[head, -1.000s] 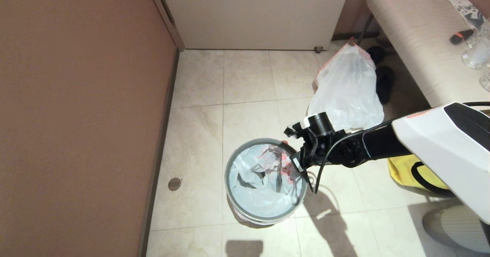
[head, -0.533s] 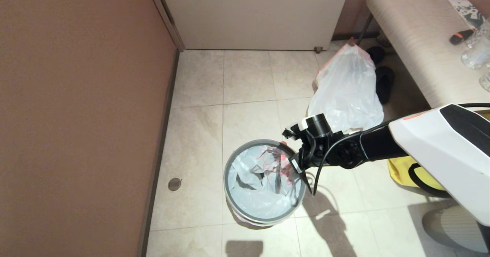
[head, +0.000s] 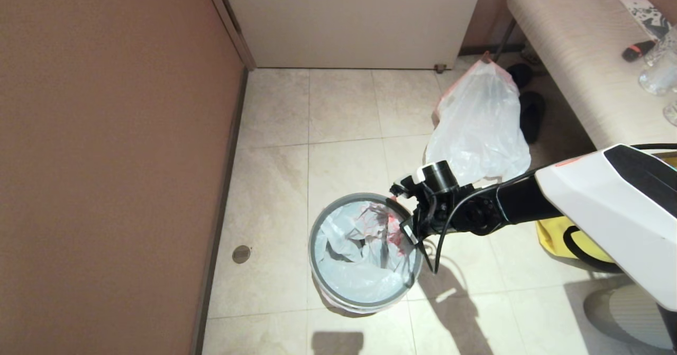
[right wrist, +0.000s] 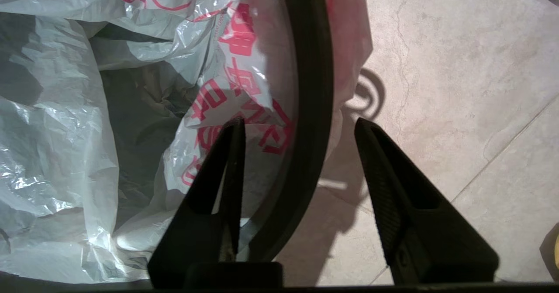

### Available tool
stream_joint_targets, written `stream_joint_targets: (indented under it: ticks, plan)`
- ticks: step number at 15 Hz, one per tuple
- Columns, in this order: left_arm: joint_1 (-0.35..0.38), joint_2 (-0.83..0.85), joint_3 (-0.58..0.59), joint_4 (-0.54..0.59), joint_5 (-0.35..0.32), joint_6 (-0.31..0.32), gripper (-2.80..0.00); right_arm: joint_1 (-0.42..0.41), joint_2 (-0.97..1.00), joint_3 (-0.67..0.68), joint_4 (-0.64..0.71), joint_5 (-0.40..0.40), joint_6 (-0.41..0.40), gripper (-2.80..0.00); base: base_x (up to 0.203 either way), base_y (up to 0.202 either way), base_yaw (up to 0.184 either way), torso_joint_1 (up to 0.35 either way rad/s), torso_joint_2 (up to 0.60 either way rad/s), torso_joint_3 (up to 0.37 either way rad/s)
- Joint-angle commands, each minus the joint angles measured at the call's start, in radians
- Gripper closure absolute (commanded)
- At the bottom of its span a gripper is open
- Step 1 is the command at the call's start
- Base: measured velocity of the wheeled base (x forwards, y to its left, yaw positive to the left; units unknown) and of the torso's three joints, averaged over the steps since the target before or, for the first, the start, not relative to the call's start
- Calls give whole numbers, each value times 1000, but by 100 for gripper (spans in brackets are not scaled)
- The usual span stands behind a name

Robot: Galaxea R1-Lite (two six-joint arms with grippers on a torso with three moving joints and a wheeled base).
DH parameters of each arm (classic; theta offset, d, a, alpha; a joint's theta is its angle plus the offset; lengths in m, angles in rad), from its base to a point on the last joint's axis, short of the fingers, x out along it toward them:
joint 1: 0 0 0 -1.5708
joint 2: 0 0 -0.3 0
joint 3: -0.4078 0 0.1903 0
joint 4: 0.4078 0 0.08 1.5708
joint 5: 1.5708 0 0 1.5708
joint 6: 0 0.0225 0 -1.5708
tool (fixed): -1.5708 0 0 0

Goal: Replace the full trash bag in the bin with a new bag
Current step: Place the trash can ring on the trash can

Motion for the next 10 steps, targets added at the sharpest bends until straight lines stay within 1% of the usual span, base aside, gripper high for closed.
stream_joint_targets:
  ticks: [1,5,6,7,8,9,10]
  plan:
    - [0,0,0,1,0,0,0,-2,-34,7,-2,-2,0,-280,0,0,0,0,0,0]
    - [0,1,0,0,0,0,0,2,-121,54,2,14,0,-280,0,0,0,0,0,0]
    - [0,1,0,0,0,0,0,3,-140,64,2,42,2,-280,0,0,0,0,0,0]
    - [0,0,0,0,0,-1,0,2,-158,76,2,87,4,-280,0,0,0,0,0,0]
    - [0,0,0,0,0,0,0,2,-176,96,1,138,5,0,0,0,0,0,0,0]
    - [0,0,0,0,0,0,0,3,-186,112,-1,190,9,0,0,0,0,0,0,0]
    - [0,1,0,0,0,0,0,5,-189,112,-2,210,17,0,0,0,0,0,0,0]
